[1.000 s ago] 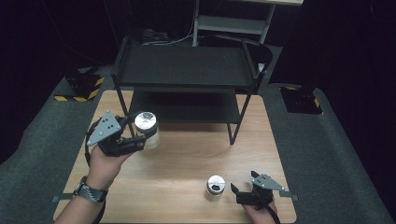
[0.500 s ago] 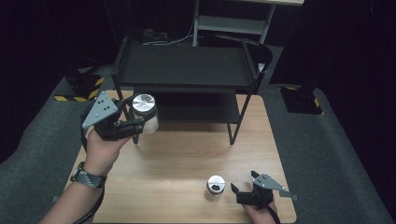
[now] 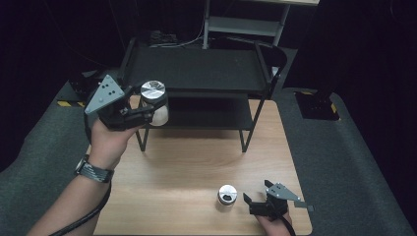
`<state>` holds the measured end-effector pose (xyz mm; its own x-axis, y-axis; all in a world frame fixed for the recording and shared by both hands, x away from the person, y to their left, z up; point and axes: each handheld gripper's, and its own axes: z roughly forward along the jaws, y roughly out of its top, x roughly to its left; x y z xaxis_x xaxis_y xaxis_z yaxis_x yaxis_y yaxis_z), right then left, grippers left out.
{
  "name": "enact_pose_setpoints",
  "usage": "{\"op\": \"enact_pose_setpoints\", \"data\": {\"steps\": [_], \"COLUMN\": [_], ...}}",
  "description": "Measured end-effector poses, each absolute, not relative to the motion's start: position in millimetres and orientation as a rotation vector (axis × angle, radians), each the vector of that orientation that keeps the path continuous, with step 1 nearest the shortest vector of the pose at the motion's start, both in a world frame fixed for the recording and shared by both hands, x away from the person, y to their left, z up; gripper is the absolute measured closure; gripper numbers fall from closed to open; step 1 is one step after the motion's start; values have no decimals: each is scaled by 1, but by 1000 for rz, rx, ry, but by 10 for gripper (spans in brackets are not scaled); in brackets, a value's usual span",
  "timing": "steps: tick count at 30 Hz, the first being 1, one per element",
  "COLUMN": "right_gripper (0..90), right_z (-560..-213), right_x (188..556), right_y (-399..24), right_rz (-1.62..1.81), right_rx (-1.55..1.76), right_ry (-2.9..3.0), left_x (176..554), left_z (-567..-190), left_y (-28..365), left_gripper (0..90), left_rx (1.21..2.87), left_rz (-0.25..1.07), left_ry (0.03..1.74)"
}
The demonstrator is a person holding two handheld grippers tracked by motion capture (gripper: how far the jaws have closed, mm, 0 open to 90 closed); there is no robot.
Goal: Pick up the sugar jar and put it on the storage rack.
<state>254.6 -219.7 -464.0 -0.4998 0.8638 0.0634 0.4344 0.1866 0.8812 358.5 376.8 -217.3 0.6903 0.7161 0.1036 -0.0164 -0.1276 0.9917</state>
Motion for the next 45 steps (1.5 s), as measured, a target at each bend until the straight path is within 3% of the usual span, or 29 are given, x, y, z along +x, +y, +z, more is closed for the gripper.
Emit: {"op": "enact_pose_setpoints", "data": {"steps": [23,45], "right_gripper": [2,2], "right_z": [-465,-466], "right_x": [254,254], "right_y": [-221,-224], "right_rz": [1271,1290], "right_rx": [1210,1209], "right_ry": [2014,2011], "left_x": [387,432], "left_z": [-177,-178], "left_y": [349,329], "left_gripper": [349,349], "left_rx": [1551,1523], "left_rz": [751,785], "left_ry": [617,687]}}
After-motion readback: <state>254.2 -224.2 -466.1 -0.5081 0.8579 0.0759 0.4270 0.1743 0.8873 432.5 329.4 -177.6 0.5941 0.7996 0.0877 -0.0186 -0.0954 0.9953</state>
